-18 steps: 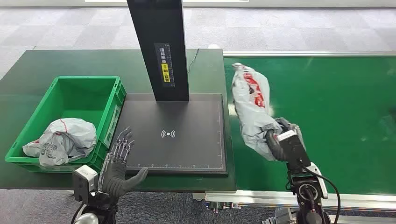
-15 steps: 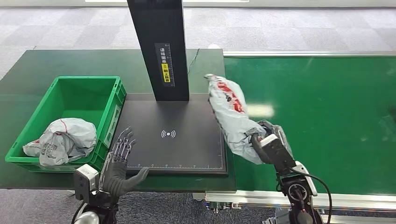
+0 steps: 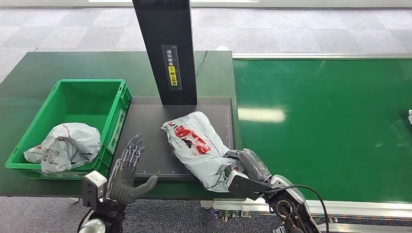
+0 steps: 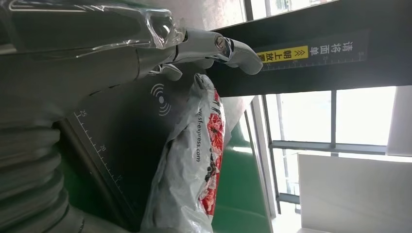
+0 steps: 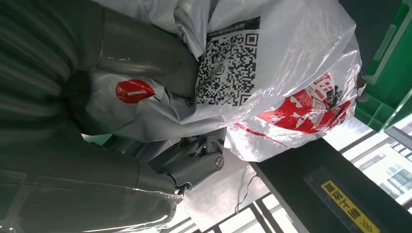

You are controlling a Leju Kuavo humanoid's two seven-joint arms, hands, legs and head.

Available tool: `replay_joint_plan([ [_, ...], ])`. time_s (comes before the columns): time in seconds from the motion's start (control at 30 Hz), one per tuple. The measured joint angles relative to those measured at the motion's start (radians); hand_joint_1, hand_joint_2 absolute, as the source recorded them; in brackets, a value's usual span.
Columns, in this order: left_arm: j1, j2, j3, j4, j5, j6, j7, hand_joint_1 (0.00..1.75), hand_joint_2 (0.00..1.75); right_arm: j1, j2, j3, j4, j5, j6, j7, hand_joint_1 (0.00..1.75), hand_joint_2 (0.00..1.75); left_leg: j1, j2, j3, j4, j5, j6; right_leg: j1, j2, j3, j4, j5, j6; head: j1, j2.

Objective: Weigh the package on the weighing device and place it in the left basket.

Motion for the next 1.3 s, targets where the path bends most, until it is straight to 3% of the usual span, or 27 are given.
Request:
replay_joint_plan([
  [0.27, -0.001, 0.003, -0.003, 0.003, 0.0, 0.0, 0.0, 0.0, 1.75, -0.007, -0.014, 0.022, 0.018, 0.002, 0.006, 0.001, 1.75, 1.75, 0.0, 0.0, 0.0, 0.0, 0.0, 0.0, 0.0, 0.0, 0.0, 0.0, 0.0, 0.0, 0.0, 0.0],
  [0.5, -0.019, 0.005, -0.004, 0.016, 0.004, 0.0, -0.003, 0.0, 1.75, -0.039, -0.027, 0.069, 0.067, -0.024, 0.114, -0.034, 1.73, 1.75, 0.0, 0.0, 0.0, 0.0, 0.0, 0.0, 0.0, 0.0, 0.0, 0.0, 0.0, 0.0, 0.0, 0.0],
  [0.53, -0.022, 0.005, -0.004, 0.018, 0.005, 0.001, -0.004, 0.0, 1.75, -0.044, -0.028, 0.076, 0.074, -0.028, 0.118, -0.038, 1.61, 1.75, 0.0, 0.0, 0.0, 0.0, 0.0, 0.0, 0.0, 0.0, 0.0, 0.0, 0.0, 0.0, 0.0, 0.0],
  [0.63, -0.024, 0.005, -0.004, 0.02, 0.008, 0.003, -0.006, 0.0, 1.75, -0.059, -0.031, 0.09, 0.093, -0.062, 0.133, -0.07, 0.34, 1.75, 0.0, 0.0, 0.0, 0.0, 0.0, 0.0, 0.0, 0.0, 0.0, 0.0, 0.0, 0.0, 0.0, 0.0],
  [0.67, -0.025, 0.005, -0.004, 0.021, 0.009, 0.003, -0.006, 0.0, 1.75, -0.063, -0.032, 0.094, 0.098, -0.084, 0.14, -0.089, 0.03, 1.75, 0.0, 0.0, 0.0, 0.0, 0.0, 0.0, 0.0, 0.0, 0.0, 0.0, 0.0, 0.0, 0.0, 0.0],
  [0.9, -0.02, 0.006, -0.005, 0.022, 0.01, 0.004, -0.008, 0.0, 1.75, -0.059, -0.045, 0.085, 0.085, -0.215, 0.124, -0.16, 0.0, 1.75, 0.0, 0.0, 0.0, 0.0, 0.0, 0.0, 0.0, 0.0, 0.0, 0.0, 0.0, 0.0, 0.0, 0.0],
  [1.3, -0.02, 0.012, -0.007, 0.036, -0.044, 0.04, -0.018, 0.0, 1.75, -0.005, -0.047, 0.015, 0.023, -0.242, 0.055, -0.1, 0.0, 1.75, 0.0, 0.0, 0.0, 0.0, 0.0, 0.0, 0.0, 0.0, 0.0, 0.0, 0.0, 0.0, 0.0, 0.0],
])
